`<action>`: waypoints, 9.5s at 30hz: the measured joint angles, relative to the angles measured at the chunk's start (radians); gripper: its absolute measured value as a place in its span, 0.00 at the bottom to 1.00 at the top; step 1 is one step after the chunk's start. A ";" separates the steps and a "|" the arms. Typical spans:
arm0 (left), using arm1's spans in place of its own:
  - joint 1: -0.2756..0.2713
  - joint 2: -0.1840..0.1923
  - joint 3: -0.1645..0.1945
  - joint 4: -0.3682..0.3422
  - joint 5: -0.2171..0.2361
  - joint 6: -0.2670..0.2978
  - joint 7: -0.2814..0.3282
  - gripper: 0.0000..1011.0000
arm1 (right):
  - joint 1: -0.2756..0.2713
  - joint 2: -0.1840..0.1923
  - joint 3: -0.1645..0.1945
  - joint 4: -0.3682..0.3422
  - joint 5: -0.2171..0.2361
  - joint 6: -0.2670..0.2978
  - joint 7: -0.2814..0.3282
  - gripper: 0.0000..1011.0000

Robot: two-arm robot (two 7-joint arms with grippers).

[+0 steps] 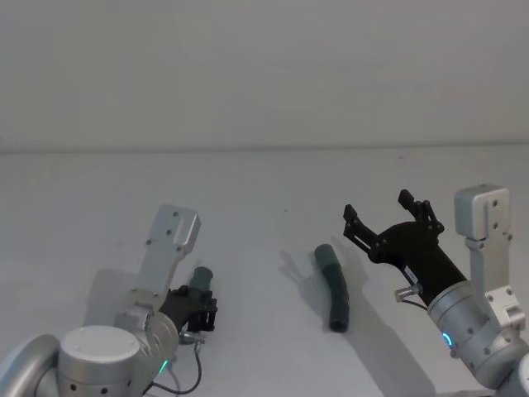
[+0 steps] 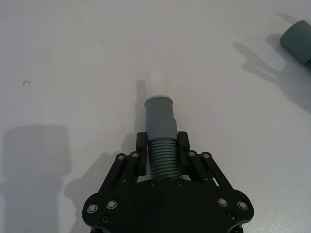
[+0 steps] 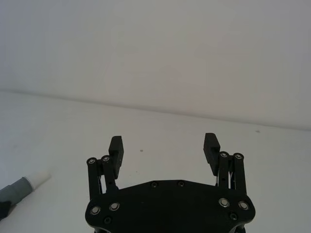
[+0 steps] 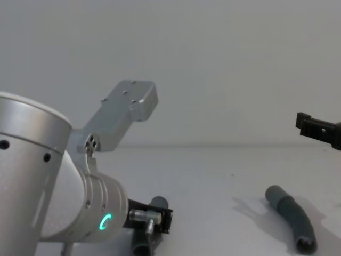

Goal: Use both hands to pick up one end of the pipe from the table, align the ends, and insert them.

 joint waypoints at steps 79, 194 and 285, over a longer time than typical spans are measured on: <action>-0.588 0.477 0.160 0.292 -0.059 -0.403 -1.026 0.32 | 0.000 0.000 0.000 0.000 0.000 0.000 0.000 0.99; -0.783 0.523 0.299 0.546 -0.112 -0.568 -1.384 0.32 | 0.016 -0.114 -0.084 -0.247 -0.065 0.808 -0.148 0.99; -0.783 0.523 0.299 0.546 -0.112 -0.568 -1.384 0.32 | 0.114 -0.168 -0.036 -0.024 -0.073 0.793 -0.021 0.17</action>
